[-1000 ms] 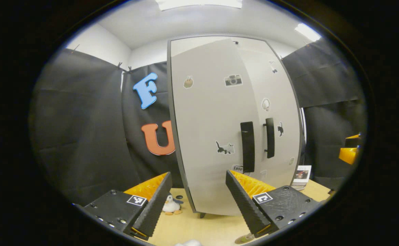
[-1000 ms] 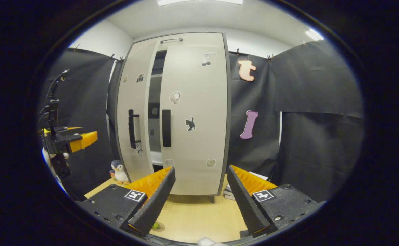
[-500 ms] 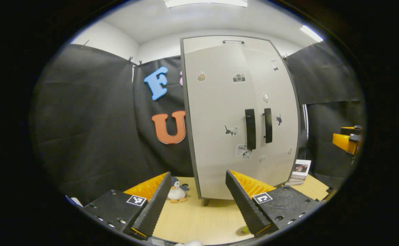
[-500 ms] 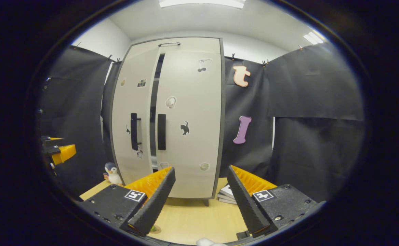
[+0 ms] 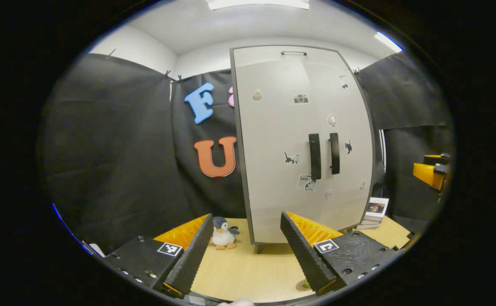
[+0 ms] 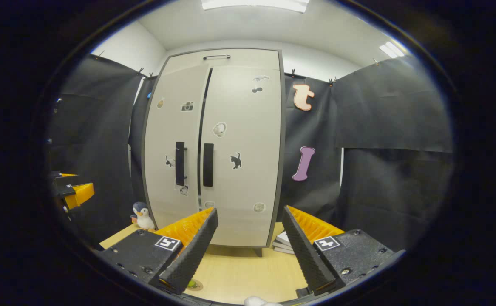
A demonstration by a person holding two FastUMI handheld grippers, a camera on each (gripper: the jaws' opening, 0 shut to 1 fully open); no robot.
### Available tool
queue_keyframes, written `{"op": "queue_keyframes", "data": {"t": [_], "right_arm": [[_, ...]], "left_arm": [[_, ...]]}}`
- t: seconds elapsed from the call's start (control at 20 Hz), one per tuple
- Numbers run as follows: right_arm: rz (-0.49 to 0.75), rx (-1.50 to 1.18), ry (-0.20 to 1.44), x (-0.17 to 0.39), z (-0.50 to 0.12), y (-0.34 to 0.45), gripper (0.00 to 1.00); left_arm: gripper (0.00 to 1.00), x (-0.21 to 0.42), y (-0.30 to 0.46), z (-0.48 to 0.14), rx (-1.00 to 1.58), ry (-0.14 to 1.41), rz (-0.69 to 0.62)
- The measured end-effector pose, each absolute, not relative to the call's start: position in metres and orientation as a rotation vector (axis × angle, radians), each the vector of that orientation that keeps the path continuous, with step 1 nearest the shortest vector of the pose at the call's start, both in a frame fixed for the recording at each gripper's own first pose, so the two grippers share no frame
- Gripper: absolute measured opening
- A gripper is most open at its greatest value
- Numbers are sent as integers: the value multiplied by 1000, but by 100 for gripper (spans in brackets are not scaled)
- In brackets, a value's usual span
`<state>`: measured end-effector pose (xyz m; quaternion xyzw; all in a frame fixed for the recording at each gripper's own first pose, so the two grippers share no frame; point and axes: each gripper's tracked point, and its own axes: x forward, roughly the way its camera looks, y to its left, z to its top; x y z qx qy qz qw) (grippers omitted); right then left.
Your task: Grasp the bottle in the cabinet with the left hand and place it on the coaster, then close the right door with the right hand and the left door with the left hand.
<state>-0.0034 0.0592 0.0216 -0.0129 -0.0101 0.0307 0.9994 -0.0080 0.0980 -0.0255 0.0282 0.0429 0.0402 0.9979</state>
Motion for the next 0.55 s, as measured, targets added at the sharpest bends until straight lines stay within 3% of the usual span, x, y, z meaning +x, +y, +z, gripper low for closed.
{"op": "queue_keyframes", "data": {"t": [0.55], "right_arm": [[56, -28, -29, -9, 26, 62, 99]], "left_arm": [[97, -11, 98, -18, 54, 71, 76]]}}
